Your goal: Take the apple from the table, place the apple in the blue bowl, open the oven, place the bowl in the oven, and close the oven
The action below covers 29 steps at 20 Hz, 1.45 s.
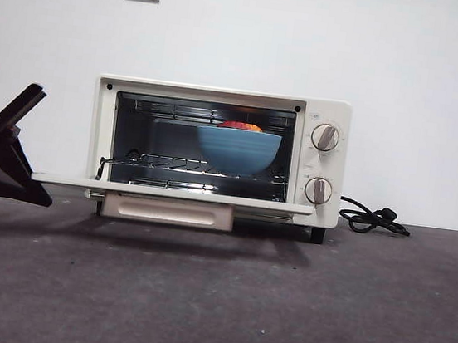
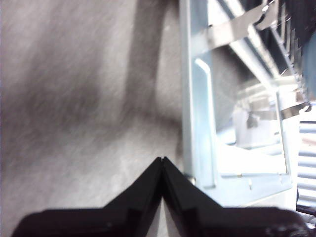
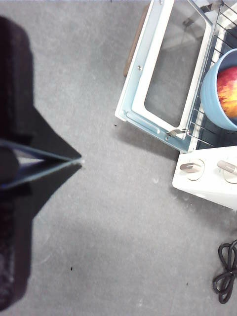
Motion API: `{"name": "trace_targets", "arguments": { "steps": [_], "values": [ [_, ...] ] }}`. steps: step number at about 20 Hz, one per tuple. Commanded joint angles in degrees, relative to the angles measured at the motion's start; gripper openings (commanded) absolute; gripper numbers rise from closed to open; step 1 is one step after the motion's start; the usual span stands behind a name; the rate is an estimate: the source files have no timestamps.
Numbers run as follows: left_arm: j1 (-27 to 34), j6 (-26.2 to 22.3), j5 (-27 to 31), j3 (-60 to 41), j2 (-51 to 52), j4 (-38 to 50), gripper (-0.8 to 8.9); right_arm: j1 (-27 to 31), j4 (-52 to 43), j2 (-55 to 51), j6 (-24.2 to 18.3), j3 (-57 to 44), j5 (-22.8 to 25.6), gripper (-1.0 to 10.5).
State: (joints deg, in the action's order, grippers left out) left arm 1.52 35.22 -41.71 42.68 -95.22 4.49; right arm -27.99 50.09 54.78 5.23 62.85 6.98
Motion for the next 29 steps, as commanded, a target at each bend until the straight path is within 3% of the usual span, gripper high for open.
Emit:
{"name": "trace_targets", "arguments": {
  "steps": [1,13,20,23,25,29],
  "values": [
    [-1.0,0.7,-1.8,1.4,1.0,1.2,-0.08,0.0,-0.3,0.1,0.8,-0.6,-1.3,-0.1],
    [-1.2,3.1,0.5,16.6,1.9,-0.6,-0.08,0.0,-0.9,0.1,0.8,-0.6,-1.6,-0.1],
    [-1.4,3.6,0.6,20.2,1.9,-0.6,-0.08,0.0,-0.9,0.1,0.8,-0.6,-1.4,-0.1],
    [-1.4,3.2,-4.5,20.2,2.1,-0.7,-0.08,0.0,-0.8,0.0,0.7,-0.6,3.9,-0.1],
    [-1.4,1.2,-8.4,20.2,3.7,-2.8,-0.07,0.0,-0.6,-0.3,0.0,-0.8,8.5,-0.1],
    [-1.3,-9.9,-6.5,20.2,13.3,-18.2,-0.07,0.0,0.4,-2.1,-0.9,-0.8,8.5,-0.1]
  ]
}}
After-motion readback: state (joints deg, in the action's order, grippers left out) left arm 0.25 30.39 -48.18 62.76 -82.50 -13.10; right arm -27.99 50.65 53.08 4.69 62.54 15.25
